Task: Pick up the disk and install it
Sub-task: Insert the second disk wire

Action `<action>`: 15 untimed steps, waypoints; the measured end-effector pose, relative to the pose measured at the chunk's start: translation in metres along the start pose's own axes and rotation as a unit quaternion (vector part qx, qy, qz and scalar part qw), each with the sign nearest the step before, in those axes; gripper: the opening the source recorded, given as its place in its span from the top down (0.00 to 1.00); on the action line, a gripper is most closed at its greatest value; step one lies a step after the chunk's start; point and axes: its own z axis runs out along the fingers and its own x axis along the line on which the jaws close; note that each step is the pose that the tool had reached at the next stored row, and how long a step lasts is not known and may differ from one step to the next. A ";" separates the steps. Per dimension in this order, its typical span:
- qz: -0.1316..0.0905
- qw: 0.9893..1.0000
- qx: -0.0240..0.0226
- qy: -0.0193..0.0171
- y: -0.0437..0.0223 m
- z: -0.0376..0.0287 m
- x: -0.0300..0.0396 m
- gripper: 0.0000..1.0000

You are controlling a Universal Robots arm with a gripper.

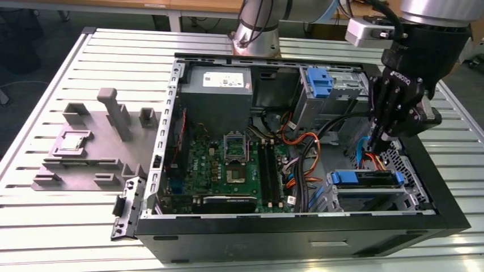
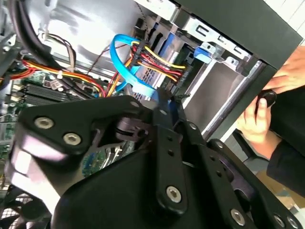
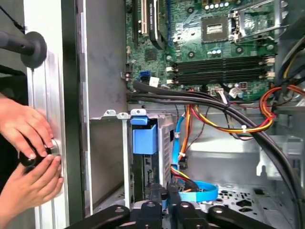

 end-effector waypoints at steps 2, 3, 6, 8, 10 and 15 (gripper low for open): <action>0.000 1.000 0.000 0.001 0.0001 0.0032 -0.0010 0.83; 0.000 1.000 0.000 0.001 0.0002 0.0049 -0.0015 0.84; 0.000 1.000 0.000 0.001 0.0004 0.0098 -0.0030 0.84; 0.000 1.000 0.001 0.001 0.0005 0.0131 -0.0041 0.83; 0.000 1.000 0.001 0.001 0.0006 0.0157 -0.0048 0.76; 0.000 1.000 0.001 0.001 0.0009 0.0172 -0.0050 0.84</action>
